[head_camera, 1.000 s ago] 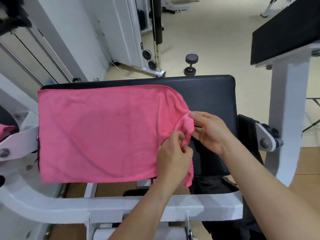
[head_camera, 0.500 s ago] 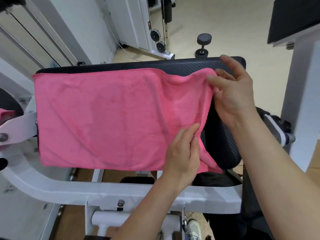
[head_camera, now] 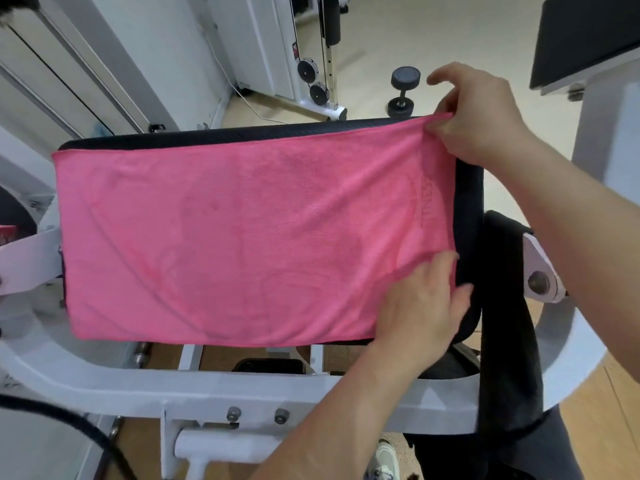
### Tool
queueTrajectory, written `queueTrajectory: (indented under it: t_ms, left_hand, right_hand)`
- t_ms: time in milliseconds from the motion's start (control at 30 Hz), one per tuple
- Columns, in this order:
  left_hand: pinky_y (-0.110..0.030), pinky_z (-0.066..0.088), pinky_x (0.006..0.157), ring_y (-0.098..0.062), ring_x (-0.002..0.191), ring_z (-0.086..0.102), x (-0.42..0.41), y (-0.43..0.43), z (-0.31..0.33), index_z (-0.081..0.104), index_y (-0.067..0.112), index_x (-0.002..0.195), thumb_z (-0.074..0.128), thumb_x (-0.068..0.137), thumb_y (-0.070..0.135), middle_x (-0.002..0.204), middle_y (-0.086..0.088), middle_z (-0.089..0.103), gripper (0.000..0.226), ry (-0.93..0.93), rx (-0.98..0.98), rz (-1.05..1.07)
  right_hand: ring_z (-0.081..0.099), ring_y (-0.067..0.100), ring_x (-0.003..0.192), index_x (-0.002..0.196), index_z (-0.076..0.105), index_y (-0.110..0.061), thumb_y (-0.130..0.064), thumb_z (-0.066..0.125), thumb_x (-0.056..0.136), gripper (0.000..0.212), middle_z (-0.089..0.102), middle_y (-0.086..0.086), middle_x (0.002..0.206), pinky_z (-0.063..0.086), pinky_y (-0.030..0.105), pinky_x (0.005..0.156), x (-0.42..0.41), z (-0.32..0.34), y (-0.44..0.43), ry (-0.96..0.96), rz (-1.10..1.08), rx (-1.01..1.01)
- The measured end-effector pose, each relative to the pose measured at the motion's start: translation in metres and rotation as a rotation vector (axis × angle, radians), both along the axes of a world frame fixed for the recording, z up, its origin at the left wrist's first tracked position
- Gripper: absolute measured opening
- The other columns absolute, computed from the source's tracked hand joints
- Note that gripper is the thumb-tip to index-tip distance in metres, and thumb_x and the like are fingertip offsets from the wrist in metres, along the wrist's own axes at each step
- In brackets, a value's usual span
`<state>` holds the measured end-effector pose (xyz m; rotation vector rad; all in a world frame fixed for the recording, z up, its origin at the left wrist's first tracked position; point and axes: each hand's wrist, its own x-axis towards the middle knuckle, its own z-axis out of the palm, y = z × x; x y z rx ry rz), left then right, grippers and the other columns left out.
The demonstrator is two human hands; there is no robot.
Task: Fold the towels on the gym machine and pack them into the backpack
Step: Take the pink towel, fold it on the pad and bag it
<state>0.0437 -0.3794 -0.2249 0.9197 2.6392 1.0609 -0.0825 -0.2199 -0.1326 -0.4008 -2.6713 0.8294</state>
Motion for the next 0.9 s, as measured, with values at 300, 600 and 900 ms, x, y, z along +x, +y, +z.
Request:
queueTrajectory:
  t_ms: [300,600,900]
  left_hand:
    - [-0.027,0.04,0.053,-0.015,0.067,0.052,0.021,0.01,-0.027,0.06,0.031,0.11,0.079,0.065,0.041,0.081,0.002,0.052,0.05,0.318,-0.288,0.011]
    - [-0.029,0.044,0.045,-0.019,0.059,0.054,0.023,0.006,-0.025,0.059,0.016,0.093,0.076,0.062,0.007,0.078,-0.002,0.057,0.036,0.173,-0.163,0.045]
    - [-0.039,0.048,0.059,-0.026,0.072,0.054,0.034,0.001,-0.023,0.062,0.013,0.112,0.055,0.088,0.011,0.091,-0.009,0.053,0.024,0.084,-0.109,-0.049]
  right_hand:
    - [0.06,0.025,0.104,0.105,0.069,-0.018,-0.024,0.066,0.083,0.023,0.068,0.005,0.106,0.044,0.031,0.087,0.006,-0.016,0.007,0.002,-0.143,0.025]
    - [0.059,0.028,0.105,0.118,0.061,-0.016,-0.02,0.063,0.083,0.035,0.068,0.006,0.104,0.045,0.035,0.088,0.029,-0.025,-0.004,0.006,-0.143,-0.029]
    - [0.061,0.029,0.086,0.077,0.068,-0.017,-0.023,0.057,0.081,0.013,0.068,0.005,0.081,0.041,0.029,0.068,0.03,-0.021,-0.003,-0.011,-0.261,-0.106]
